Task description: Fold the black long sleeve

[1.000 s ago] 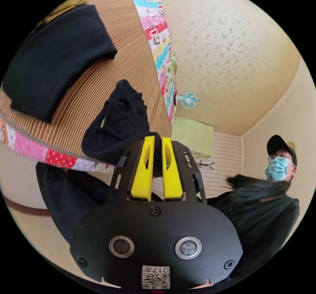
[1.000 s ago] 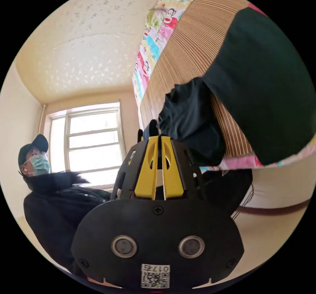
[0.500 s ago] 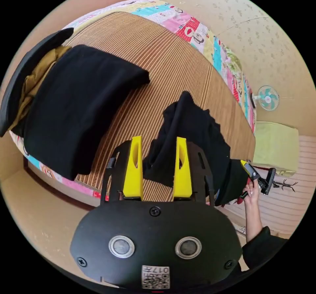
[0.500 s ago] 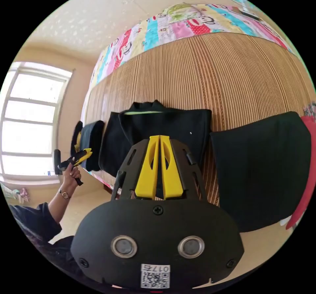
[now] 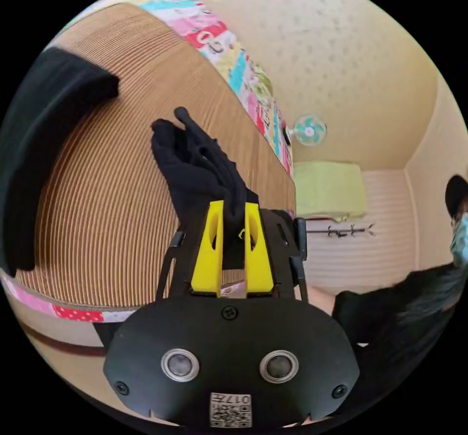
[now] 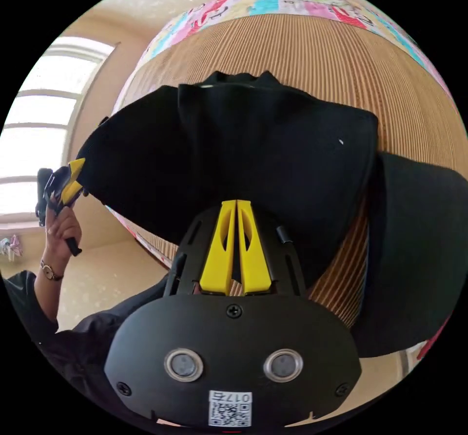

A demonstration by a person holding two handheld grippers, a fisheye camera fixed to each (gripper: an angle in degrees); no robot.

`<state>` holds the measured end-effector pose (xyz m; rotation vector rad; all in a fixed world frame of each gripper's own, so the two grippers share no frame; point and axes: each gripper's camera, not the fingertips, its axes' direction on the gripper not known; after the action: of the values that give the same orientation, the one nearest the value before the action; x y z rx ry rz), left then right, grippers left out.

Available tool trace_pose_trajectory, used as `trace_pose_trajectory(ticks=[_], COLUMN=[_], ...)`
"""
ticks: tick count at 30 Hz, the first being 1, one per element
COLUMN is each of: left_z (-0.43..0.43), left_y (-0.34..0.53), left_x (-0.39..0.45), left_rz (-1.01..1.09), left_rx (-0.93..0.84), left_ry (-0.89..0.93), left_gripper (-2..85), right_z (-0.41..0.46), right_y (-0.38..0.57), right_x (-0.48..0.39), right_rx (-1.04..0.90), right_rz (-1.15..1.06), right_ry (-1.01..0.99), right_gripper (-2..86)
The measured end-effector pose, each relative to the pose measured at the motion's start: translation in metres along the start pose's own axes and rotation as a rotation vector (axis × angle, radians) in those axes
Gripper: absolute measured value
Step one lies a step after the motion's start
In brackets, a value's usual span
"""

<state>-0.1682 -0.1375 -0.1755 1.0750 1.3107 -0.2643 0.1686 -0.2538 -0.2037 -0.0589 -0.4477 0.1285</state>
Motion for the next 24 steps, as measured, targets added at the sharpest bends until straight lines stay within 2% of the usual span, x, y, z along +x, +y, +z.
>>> trace_pose_trajectory(ticks=[4,7,11,15,17,20,21,24], left_z=[0.106,0.182,0.187,0.164,0.172,0.213,0.240,0.266], left_y=[0.011,0.032,0.054,0.050,0.044,0.042,0.046,0.063], left_x=[0.107,0.134,0.130,0.057,0.018,-0.027,-0.037,-0.045], left_rz=[0.233,0.252,0.273,0.002,-0.118,-0.225,-0.255,-0.393], left_rx=[-0.165,-0.347,-0.298,-0.197,-0.240,-0.368,-0.462,-0.515], left_ry=[0.037,0.081,0.166,-0.176,-0.220,-0.142,-0.042,0.151], left_gripper=[7.1,8.1,8.2,13.8,17.1,16.7,14.9,9.2], right_z=[-0.028,-0.030,-0.038,-0.032,-0.023,0.005,0.018,0.054], right_y=[0.058,0.108,0.155,0.170,0.170,0.172,0.174,0.174], right_x=[0.050,0.088,0.124,0.143,0.152,0.168,0.172,0.173], right_rx=[-0.009,-0.085,-0.090,-0.038,0.006,0.122,0.168,0.247], right_rz=[0.147,0.220,0.323,0.397,0.458,0.598,0.666,0.805], right_ry=[-0.029,-0.045,-0.169,-0.374,-0.532,-0.879,-0.974,-1.161], right_gripper=[0.5,0.8,1.5,5.1,8.4,14.8,16.8,22.7])
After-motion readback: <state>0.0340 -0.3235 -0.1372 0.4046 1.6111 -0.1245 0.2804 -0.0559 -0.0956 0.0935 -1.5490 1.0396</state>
